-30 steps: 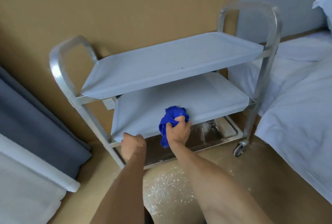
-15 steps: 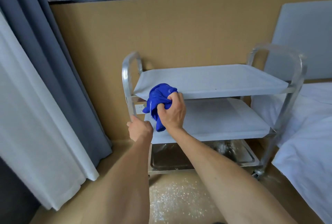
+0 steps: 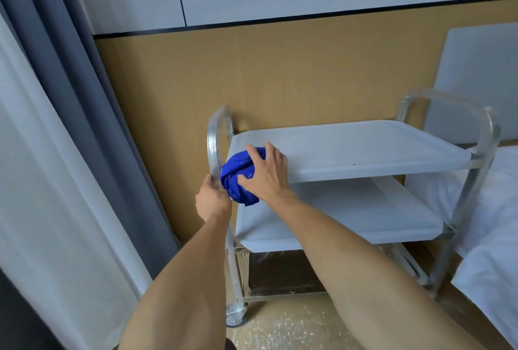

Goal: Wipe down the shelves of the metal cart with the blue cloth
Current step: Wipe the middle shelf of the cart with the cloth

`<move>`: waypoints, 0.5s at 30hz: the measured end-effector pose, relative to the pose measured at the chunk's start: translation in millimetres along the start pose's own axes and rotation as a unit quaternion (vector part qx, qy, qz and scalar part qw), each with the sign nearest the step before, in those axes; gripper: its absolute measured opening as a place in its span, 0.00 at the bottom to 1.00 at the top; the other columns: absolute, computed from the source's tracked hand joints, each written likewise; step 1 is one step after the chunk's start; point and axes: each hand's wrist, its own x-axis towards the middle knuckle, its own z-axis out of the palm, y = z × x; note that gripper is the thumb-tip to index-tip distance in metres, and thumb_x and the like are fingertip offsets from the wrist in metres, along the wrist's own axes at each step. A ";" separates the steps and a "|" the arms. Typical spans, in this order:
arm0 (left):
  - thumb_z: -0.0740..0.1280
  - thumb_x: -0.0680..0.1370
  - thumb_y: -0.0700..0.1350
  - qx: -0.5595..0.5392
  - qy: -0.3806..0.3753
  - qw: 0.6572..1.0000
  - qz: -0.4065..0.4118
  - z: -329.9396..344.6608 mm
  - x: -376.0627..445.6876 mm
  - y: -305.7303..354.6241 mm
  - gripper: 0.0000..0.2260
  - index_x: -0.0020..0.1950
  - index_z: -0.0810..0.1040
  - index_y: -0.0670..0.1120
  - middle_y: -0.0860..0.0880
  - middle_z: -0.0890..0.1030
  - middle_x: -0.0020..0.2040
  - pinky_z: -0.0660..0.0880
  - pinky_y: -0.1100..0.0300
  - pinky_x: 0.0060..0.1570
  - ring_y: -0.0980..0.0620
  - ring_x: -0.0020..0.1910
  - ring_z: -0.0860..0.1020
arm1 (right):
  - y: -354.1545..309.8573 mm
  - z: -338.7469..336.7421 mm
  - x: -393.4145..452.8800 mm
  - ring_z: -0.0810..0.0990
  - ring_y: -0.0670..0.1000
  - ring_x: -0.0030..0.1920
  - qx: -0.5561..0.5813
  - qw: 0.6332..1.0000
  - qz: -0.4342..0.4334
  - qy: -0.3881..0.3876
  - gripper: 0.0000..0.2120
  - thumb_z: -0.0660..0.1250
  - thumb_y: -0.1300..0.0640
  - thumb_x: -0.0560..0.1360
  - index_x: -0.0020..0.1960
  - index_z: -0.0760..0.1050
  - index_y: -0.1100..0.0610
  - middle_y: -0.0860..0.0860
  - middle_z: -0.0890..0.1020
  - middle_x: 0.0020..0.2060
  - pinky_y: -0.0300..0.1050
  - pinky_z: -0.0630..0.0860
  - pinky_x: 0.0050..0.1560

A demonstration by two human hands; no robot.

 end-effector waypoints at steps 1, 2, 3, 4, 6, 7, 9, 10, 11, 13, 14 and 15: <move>0.58 0.80 0.42 -0.025 0.006 1.000 -0.007 2.8 1.8 -3.5 0.16 0.67 0.74 0.48 0.47 0.81 0.59 0.78 0.52 0.52 0.43 0.51 0.80 | -2.6 3.2 4.4 0.65 0.60 0.66 -0.005 0.999 -0.012 -0.033 0.36 0.66 0.38 0.67 0.73 0.64 0.46 0.57 0.65 0.67 0.54 0.61 0.67; 0.58 0.81 0.45 -0.051 0.014 0.998 -0.015 6.0 3.0 -6.0 0.17 0.70 0.73 0.50 0.48 0.81 0.61 0.77 0.52 0.55 0.44 0.54 0.80 | -6.2 6.9 7.0 0.62 0.61 0.70 -0.021 0.998 -0.016 -0.062 0.38 0.66 0.36 0.67 0.74 0.61 0.44 0.58 0.61 0.71 0.56 0.58 0.69; 0.58 0.82 0.46 -0.072 0.018 0.997 -0.021 10.1 4.8 -9.6 0.18 0.72 0.72 0.52 0.50 0.81 0.61 0.77 0.51 0.56 0.45 0.55 0.80 | -9.2 11.8 7.2 0.57 0.62 0.73 -0.036 0.996 -0.018 -0.078 0.40 0.65 0.32 0.66 0.75 0.60 0.43 0.59 0.57 0.73 0.58 0.55 0.71; 0.58 0.81 0.48 -0.086 0.013 0.996 -0.027 13.8 5.1 -13.7 0.18 0.72 0.72 0.53 0.51 0.81 0.61 0.77 0.51 0.56 0.46 0.55 0.80 | -11.5 17.9 4.6 0.53 0.62 0.75 -0.046 0.995 -0.014 -0.083 0.41 0.65 0.30 0.66 0.75 0.60 0.42 0.59 0.54 0.75 0.59 0.53 0.72; 0.59 0.80 0.51 -0.090 -0.012 0.994 -0.064 22.7 5.2 -22.4 0.19 0.72 0.71 0.51 0.50 0.79 0.63 0.76 0.49 0.59 0.45 0.58 0.79 | -15.2 31.0 -5.6 0.50 0.63 0.77 -0.046 0.997 0.002 -0.055 0.40 0.67 0.31 0.67 0.75 0.60 0.42 0.60 0.52 0.77 0.61 0.53 0.72; 0.61 0.80 0.52 -0.082 -0.029 0.991 -0.099 27.6 3.3 -28.0 0.21 0.72 0.70 0.49 0.49 0.78 0.64 0.75 0.48 0.61 0.44 0.60 0.77 | -15.6 36.8 -12.2 0.51 0.63 0.77 -0.039 0.999 0.012 -0.032 0.39 0.69 0.34 0.67 0.74 0.61 0.43 0.60 0.53 0.77 0.61 0.55 0.72; 0.63 0.80 0.53 -0.063 -0.057 0.985 -0.147 37.2 -2.6 -38.3 0.21 0.71 0.70 0.47 0.45 0.78 0.64 0.74 0.48 0.62 0.41 0.60 0.77 | -11.2 44.1 -20.0 0.54 0.63 0.76 -0.043 0.999 0.008 0.004 0.38 0.72 0.37 0.67 0.73 0.63 0.44 0.61 0.56 0.77 0.62 0.56 0.72; 0.63 0.80 0.52 -0.051 -0.057 0.985 -0.153 41.2 -5.9 -41.0 0.19 0.68 0.71 0.46 0.44 0.78 0.62 0.75 0.48 0.60 0.41 0.58 0.78 | -7.2 45.6 -20.7 0.55 0.63 0.76 -0.052 0.999 -0.008 0.010 0.37 0.73 0.38 0.67 0.73 0.64 0.44 0.61 0.57 0.77 0.62 0.57 0.71; 0.62 0.81 0.52 -0.039 -0.047 0.986 -0.154 44.6 -8.2 -41.0 0.17 0.66 0.72 0.46 0.44 0.79 0.60 0.75 0.49 0.58 0.40 0.56 0.78 | -0.9 45.6 -21.4 0.56 0.63 0.76 -0.057 0.998 -0.019 0.013 0.37 0.74 0.40 0.68 0.73 0.64 0.44 0.61 0.58 0.77 0.63 0.57 0.71; 0.59 0.82 0.51 -0.014 -0.026 0.987 -0.159 49.4 -10.9 -36.9 0.16 0.66 0.72 0.45 0.43 0.79 0.59 0.74 0.49 0.56 0.39 0.55 0.78 | 18.5 43.2 -26.4 0.58 0.62 0.76 -0.059 0.998 -0.024 0.024 0.37 0.75 0.42 0.68 0.73 0.64 0.44 0.60 0.59 0.77 0.64 0.59 0.71; 0.57 0.83 0.51 0.006 -0.023 0.987 -0.158 51.9 -11.2 -35.2 0.16 0.66 0.71 0.45 0.42 0.79 0.59 0.74 0.48 0.55 0.39 0.56 0.78 | 30.1 40.9 -30.3 0.58 0.63 0.76 -0.060 0.997 -0.020 0.032 0.36 0.75 0.44 0.69 0.73 0.64 0.43 0.59 0.59 0.77 0.65 0.59 0.71; 0.56 0.83 0.51 0.028 -0.023 0.987 -0.157 54.5 -11.5 -33.2 0.16 0.66 0.70 0.44 0.42 0.78 0.59 0.74 0.47 0.55 0.38 0.56 0.78 | 43.6 38.1 -34.8 0.58 0.63 0.76 -0.064 0.997 -0.012 0.038 0.36 0.74 0.44 0.70 0.74 0.63 0.43 0.59 0.58 0.77 0.65 0.59 0.71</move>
